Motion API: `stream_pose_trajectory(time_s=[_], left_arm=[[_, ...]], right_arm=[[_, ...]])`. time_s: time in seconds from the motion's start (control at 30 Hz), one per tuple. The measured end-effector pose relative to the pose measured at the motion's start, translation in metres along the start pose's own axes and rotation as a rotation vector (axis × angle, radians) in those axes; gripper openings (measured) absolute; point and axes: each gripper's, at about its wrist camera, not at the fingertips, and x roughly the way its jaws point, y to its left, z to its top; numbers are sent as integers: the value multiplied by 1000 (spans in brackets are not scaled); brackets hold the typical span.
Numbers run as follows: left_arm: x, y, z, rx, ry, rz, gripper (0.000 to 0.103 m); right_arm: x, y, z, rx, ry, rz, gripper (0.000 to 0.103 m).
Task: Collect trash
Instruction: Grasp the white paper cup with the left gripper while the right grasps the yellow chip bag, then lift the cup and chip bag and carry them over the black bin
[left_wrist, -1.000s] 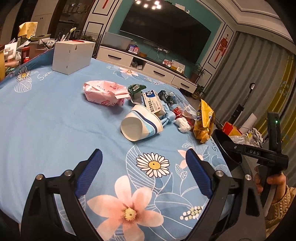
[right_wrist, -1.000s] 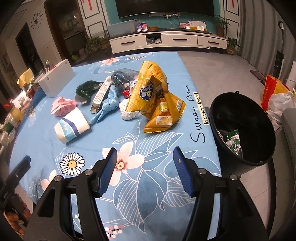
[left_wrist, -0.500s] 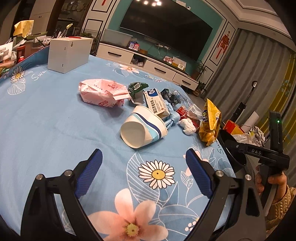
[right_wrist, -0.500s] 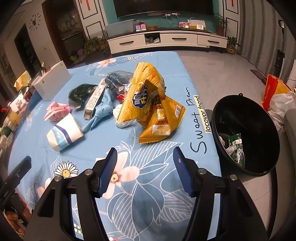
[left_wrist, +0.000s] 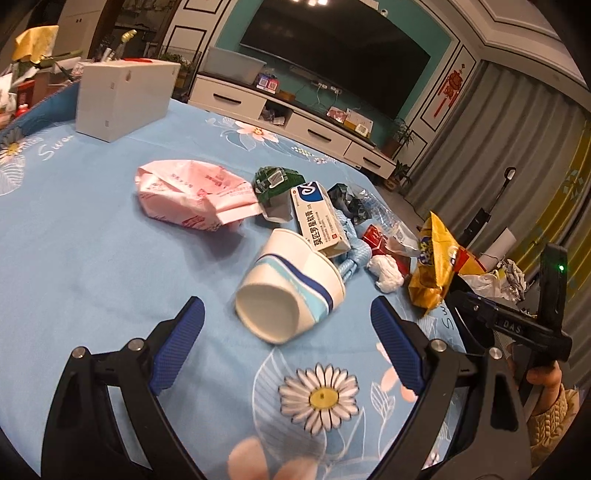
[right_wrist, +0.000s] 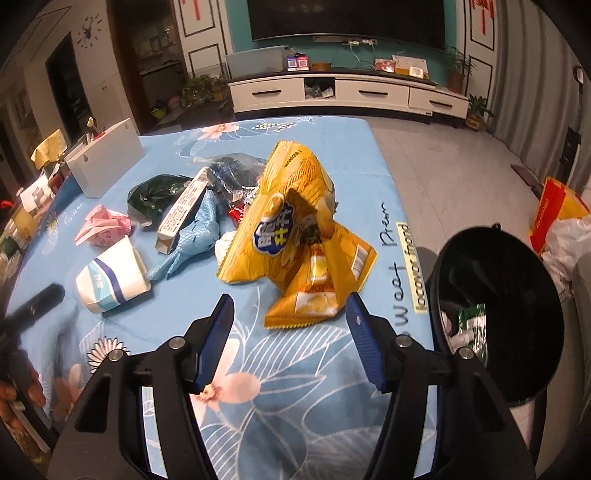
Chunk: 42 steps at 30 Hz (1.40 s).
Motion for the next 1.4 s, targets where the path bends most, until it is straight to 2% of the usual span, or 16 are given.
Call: stream_pose_trajectory(time_s=[0.27, 0.47, 0.53, 0.6, 0.67, 0.7, 0.73, 0.8, 0.83, 0.87, 1.0, 1.03, 1.13, 1.4], left_arm=[[38, -4, 20, -1, 33, -11, 91], [53, -7, 24, 11, 68, -18, 91], [57, -6, 25, 8, 79, -17, 91], [59, -7, 25, 9, 86, -24, 86], [61, -8, 25, 15, 95, -31, 73], [62, -8, 25, 17, 100, -28, 70], [64, -8, 25, 18, 109, -27, 63], [66, -5, 24, 10, 122, -22, 52], [67, -4, 23, 8, 127, -19, 43], [67, -3, 22, 5, 131, -15, 41], [65, -6, 19, 8, 134, -28, 40], [64, -8, 17, 8, 134, -31, 40], [59, -14, 9, 7, 128, -38, 39], [28, -24, -5, -8, 86, -65, 39]], right_arm=[[19, -10, 12, -63, -33, -8, 62], [25, -18, 20, -78, -30, 29, 65], [29, -22, 23, -75, -26, 4, 65], [36, -29, 25, -49, -13, 50, 65], [47, -31, 27, -33, 8, 93, 65], [52, -31, 26, -31, 21, 98, 59], [56, -30, 26, -29, 30, 102, 48], [58, -27, 24, -27, 31, 117, 38], [57, -25, 23, -32, 27, 116, 33], [55, -22, 23, -38, 25, 105, 31], [53, -17, 19, -49, 23, 61, 26], [52, -17, 17, -47, 20, 53, 18], [44, -17, 12, -29, 4, 44, 16], [-12, -17, 6, -10, -81, 26, 16]])
